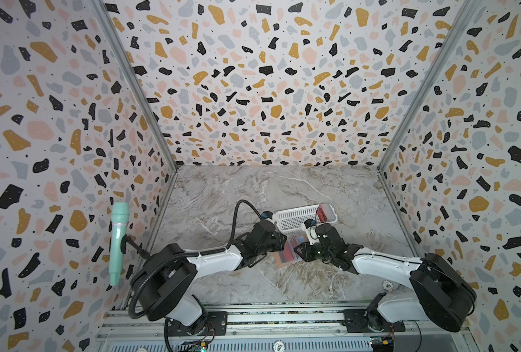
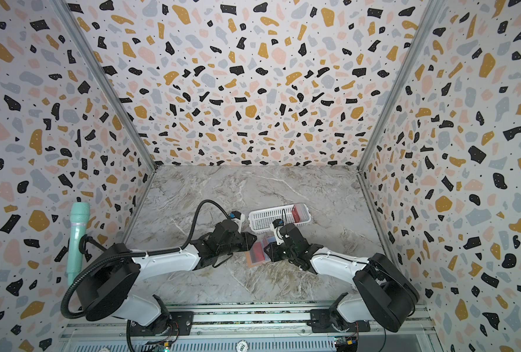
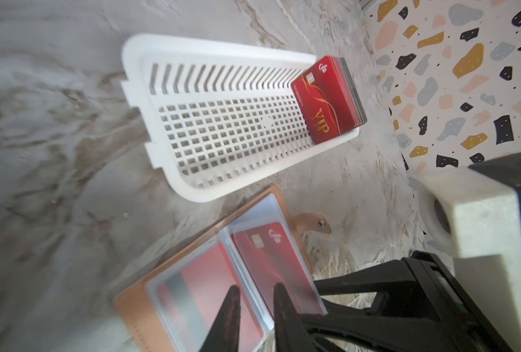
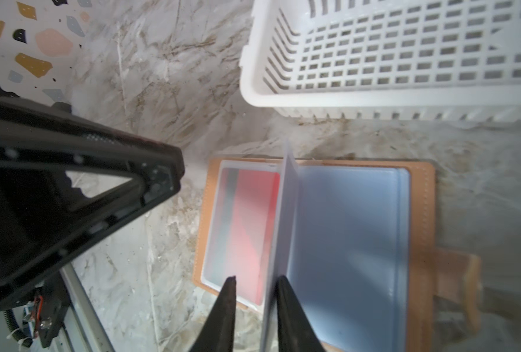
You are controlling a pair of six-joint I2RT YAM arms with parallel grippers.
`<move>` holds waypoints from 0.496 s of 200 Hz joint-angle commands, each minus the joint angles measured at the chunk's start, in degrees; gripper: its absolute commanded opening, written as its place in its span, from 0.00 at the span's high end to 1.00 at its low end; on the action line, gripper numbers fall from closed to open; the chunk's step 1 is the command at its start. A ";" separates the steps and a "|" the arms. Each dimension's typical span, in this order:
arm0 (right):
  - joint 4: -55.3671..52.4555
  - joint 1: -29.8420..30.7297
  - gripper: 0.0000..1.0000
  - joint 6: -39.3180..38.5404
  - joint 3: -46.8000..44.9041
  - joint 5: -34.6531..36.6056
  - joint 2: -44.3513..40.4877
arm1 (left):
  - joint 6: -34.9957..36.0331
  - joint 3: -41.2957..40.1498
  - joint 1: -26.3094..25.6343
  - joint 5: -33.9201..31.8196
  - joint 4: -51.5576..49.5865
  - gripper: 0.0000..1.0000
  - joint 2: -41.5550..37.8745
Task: Insert credit cards into a card holder
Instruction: Flip over the card slot in the card holder.
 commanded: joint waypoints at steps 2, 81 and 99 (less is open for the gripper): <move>-0.89 1.98 0.69 1.23 2.72 0.62 0.38 | 2.39 -1.57 1.28 -1.52 0.07 0.74 -3.89; -5.95 2.75 0.63 -1.52 6.31 4.10 -1.10 | 1.47 -4.18 1.92 2.55 5.92 0.70 -4.67; -9.36 0.94 0.63 -3.61 7.63 5.91 -1.76 | 1.29 -4.04 1.99 5.04 8.96 0.70 -2.77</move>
